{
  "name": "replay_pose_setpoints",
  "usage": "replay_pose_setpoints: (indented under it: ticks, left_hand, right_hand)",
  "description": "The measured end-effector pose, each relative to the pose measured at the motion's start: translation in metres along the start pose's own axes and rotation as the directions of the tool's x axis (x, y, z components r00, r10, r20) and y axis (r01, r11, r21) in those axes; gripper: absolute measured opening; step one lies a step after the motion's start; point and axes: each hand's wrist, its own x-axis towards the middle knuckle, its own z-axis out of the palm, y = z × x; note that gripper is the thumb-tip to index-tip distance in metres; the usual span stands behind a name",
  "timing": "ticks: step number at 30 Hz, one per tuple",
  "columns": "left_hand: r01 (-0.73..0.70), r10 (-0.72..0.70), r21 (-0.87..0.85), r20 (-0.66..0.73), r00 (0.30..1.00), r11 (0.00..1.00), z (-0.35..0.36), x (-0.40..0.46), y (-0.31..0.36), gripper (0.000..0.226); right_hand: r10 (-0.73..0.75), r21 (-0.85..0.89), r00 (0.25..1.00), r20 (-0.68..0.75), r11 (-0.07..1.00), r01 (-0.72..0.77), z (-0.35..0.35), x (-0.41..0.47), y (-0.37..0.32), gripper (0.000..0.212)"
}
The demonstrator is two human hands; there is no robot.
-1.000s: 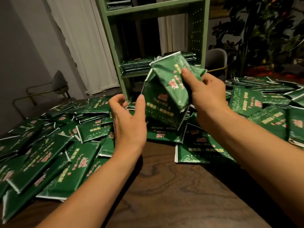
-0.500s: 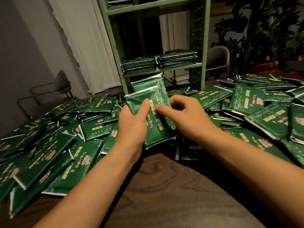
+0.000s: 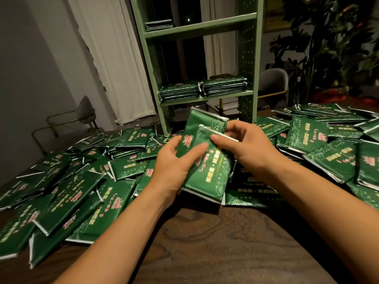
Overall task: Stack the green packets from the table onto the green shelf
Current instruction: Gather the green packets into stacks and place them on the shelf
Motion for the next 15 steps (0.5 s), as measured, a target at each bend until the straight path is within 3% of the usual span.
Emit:
replay_pose_setpoints:
  ticks: [5, 8, 10, 15]
  left_hand:
    - [0.015, -0.015, -0.006, 0.018, 1.000, 1.000, -0.002, 0.002, -0.004, 0.030]
    - [-0.047, 0.048, 0.028, -0.029, 0.998, 0.999, -0.003, 0.004, -0.005, 0.033]
    - [-0.049, 0.050, 0.027, -0.051, 0.997, 0.998, -0.003, 0.003, -0.004, 0.035]
    - [-0.044, 0.045, 0.014, -0.085, 0.995, 0.999, -0.006, 0.003, -0.003, 0.042]
  right_hand:
    - [0.048, 0.083, 0.996, -0.075, 0.996, -0.042, -0.006, 0.002, 0.000, 0.016]
    - [0.078, 0.063, 0.996, -0.048, 0.995, -0.075, -0.009, 0.004, 0.003, 0.060]
    - [0.088, 0.002, 0.996, 0.003, 0.996, -0.088, -0.012, 0.003, 0.003, 0.077]
    - [0.105, 0.021, 0.992, 0.074, 0.994, -0.107, -0.009, 0.000, 0.003, 0.059]
